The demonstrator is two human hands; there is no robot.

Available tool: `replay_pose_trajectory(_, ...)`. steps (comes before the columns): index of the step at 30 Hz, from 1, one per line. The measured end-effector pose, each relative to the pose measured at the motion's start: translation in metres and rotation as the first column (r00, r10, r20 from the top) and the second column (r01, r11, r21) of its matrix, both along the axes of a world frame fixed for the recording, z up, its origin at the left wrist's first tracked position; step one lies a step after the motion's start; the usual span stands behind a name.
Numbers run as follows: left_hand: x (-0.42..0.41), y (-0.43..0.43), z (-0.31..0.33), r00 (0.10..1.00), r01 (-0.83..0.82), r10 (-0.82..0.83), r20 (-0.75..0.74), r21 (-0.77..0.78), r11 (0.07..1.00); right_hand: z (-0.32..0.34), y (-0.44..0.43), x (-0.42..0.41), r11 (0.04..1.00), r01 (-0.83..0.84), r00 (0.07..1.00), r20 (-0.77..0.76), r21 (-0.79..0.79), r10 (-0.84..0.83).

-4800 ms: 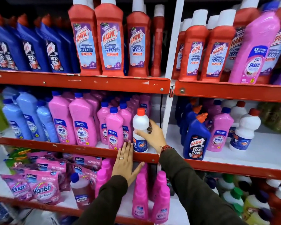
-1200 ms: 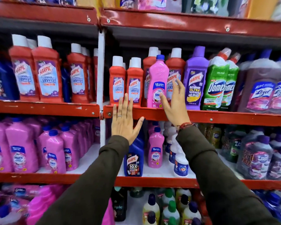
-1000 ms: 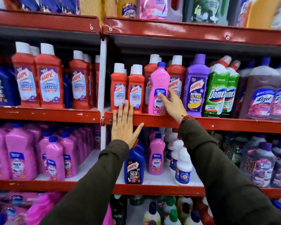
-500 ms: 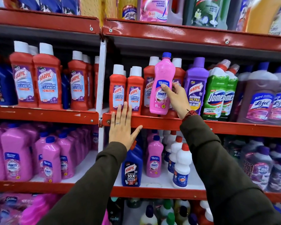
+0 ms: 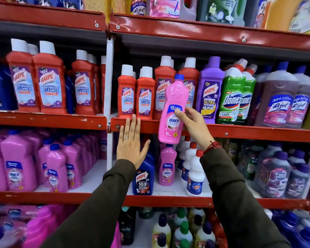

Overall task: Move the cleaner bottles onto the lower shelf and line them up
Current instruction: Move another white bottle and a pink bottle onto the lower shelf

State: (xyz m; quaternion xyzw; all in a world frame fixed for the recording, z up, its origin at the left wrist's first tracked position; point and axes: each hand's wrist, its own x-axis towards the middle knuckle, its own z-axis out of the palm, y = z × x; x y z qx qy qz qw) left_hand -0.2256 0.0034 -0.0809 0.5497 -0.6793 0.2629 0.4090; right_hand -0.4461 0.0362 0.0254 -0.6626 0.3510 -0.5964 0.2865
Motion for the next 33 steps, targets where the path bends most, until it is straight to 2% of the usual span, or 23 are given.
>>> replay_pose_trajectory(5, 0.002, 0.007, -0.035, 0.999, -0.026, 0.024, 0.042, 0.036, 0.999, -0.033, 0.013, -0.006, 0.999, 0.001, 1.000, 0.008, 0.034, -0.001)
replay_pose_trajectory(17, 0.010, 0.021, -0.125, 0.999, -0.039, 0.035, 0.025, 0.215, 0.976, -0.131, 0.011, -0.016, 0.993, -0.003, 0.999, -0.035, 0.115, 0.007)
replay_pose_trajectory(22, 0.014, 0.023, -0.170, 0.998, -0.043, 0.053, -0.016, 0.376, 0.926, -0.168, -0.008, -0.021, 0.984, 0.027, 0.995, -0.099, 0.175, -0.010)
replay_pose_trajectory(27, 0.013, 0.023, -0.203, 0.998, -0.046, 0.058, -0.005, 0.544, 0.838, -0.196, -0.022, -0.023, 0.976, 0.042, 0.991, -0.136, 0.214, -0.013)
replay_pose_trajectory(33, 0.011, 0.023, -0.216, 0.997, -0.060, 0.073, -0.003, 0.546, 0.835, -0.214, -0.026, -0.025, 0.962, 0.050, 0.986, -0.168, 0.267, -0.005)
